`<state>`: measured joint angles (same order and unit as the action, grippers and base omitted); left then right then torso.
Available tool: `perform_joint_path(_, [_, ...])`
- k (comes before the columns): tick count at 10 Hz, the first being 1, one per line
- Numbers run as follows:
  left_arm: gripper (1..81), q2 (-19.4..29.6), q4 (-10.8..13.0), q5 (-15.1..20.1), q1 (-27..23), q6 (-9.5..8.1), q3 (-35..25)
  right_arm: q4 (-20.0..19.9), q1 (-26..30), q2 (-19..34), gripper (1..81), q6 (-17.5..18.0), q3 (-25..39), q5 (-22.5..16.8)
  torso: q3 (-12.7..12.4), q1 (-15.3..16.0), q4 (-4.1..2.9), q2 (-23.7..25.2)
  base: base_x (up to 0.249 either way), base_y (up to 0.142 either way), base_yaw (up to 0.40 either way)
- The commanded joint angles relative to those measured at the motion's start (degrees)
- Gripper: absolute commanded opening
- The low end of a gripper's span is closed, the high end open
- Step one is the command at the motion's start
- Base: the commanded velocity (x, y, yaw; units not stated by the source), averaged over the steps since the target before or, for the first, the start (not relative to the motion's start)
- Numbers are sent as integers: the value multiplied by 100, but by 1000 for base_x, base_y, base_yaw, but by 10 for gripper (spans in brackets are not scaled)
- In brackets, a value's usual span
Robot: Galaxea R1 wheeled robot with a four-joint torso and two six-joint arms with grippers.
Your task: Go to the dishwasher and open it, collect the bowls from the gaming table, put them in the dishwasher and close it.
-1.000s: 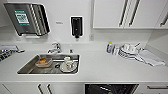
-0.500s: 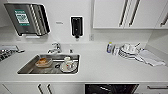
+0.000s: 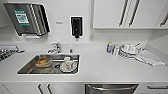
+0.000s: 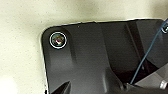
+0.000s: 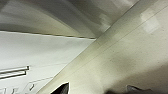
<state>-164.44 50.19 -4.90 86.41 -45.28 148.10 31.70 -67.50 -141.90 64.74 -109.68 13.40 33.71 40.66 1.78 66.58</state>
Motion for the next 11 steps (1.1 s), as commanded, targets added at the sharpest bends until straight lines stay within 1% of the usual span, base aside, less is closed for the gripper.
perform_joint_path(1, [811,-247,-396,182,-234,-52,569,856,-540,-280,811,-50,-1121,863,0,0,0,0,0,0,0])
perform_joint_path(2, [811,-361,-405,165,-234,-52,789,1038,-769,-333,811,-50,-1447,1067,0,0,0,0,0,0,0])
perform_joint_path(5, [811,-397,-396,33,-242,-43,878,1436,-1244,-544,811,-50,-2197,1086,-2,0,0,0,0,0,0])
perform_joint_path(8, [811,-388,-361,42,-234,-16,878,1823,-1551,-1071,811,-50,-3261,1077,-2,0,0,2,0,0,0])
perform_joint_path(9, [811,-380,-352,51,-234,-16,878,1989,-1648,-1324,811,-32,-3671,1043,-5,0,0,2,0,0,0])
perform_joint_path(10, [811,-371,-352,59,-234,-16,878,2059,-1702,-1474,811,-15,-3873,955,-5,0,0,2,0,0,0])
perform_joint_path(11, [811,-371,-343,95,-234,-16,878,2078,-1780,-1616,811,21,-4043,770,-5,0,0,2,0,0,0])
